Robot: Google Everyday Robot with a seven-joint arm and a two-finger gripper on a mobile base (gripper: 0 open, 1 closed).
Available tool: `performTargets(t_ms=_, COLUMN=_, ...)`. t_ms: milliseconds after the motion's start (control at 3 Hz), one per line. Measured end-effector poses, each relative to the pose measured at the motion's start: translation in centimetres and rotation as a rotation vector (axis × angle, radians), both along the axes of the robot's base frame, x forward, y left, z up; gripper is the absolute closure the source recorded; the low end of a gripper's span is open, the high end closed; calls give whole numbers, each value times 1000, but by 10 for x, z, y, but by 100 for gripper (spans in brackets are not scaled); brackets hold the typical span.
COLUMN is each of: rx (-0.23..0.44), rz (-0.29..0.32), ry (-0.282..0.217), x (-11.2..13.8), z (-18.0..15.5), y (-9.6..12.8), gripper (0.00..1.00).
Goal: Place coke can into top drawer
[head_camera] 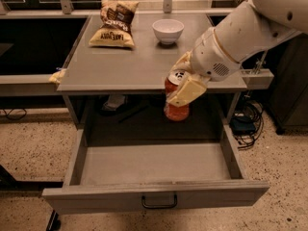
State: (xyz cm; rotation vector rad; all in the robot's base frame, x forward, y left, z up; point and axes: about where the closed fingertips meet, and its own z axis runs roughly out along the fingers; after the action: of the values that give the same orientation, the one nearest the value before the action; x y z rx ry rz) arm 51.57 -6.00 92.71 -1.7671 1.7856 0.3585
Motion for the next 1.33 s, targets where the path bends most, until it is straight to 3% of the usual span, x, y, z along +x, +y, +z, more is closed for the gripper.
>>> performTargets(t_ms=1333, rx=151, rz=132, ry=84, x=-16, z=-226, y=-24, gripper=100)
